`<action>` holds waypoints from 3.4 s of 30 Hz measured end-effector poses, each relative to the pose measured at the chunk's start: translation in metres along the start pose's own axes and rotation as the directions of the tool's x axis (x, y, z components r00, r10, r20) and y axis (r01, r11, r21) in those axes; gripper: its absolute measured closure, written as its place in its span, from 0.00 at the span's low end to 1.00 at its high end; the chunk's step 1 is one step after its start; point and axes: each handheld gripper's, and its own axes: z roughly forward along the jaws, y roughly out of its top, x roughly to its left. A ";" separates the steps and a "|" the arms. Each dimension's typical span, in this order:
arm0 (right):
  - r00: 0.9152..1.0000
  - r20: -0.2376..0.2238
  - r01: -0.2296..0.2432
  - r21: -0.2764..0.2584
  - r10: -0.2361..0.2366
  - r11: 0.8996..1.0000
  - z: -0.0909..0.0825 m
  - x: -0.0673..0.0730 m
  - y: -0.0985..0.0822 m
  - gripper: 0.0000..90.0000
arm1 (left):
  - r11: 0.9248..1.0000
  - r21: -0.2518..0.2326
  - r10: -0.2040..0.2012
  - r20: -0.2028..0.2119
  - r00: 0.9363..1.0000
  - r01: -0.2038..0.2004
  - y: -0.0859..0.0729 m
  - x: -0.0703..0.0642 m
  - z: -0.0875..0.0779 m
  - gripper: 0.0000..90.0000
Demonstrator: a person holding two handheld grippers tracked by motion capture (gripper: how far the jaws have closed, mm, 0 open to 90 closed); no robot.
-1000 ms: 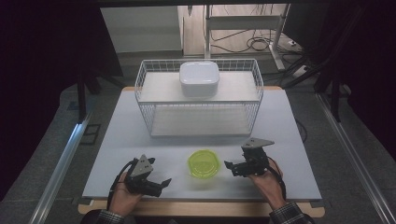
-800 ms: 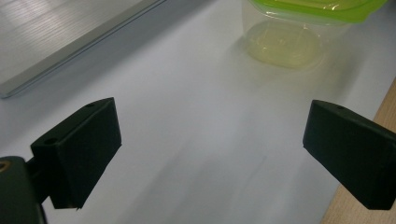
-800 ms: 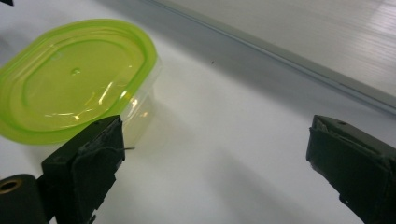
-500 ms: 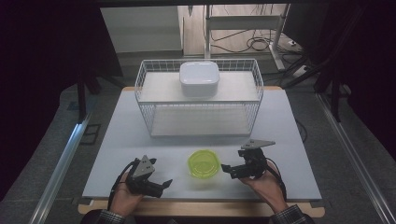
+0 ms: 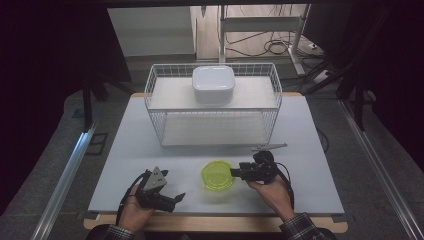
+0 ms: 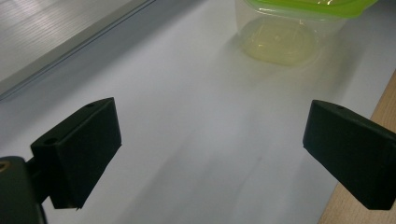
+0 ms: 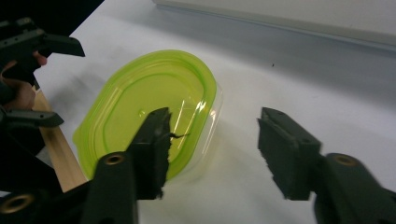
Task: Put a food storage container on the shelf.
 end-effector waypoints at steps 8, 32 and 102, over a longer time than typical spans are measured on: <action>0.988 -0.086 -0.125 0.040 0.128 0.991 0.009 -0.009 0.003 0.70 | 1.000 0.005 0.006 0.002 1.000 -0.006 0.000 -0.001 0.001 0.04; 0.947 -0.215 -0.233 0.046 0.237 0.971 0.004 -0.012 0.012 0.91 | 1.000 0.006 0.013 -0.002 1.000 -0.013 0.001 -0.002 0.001 0.04; 0.953 -0.269 -0.213 -0.262 0.141 0.941 -0.107 0.032 0.192 0.91 | 1.000 -0.013 -0.006 -0.006 1.000 0.005 0.000 0.002 -0.003 0.04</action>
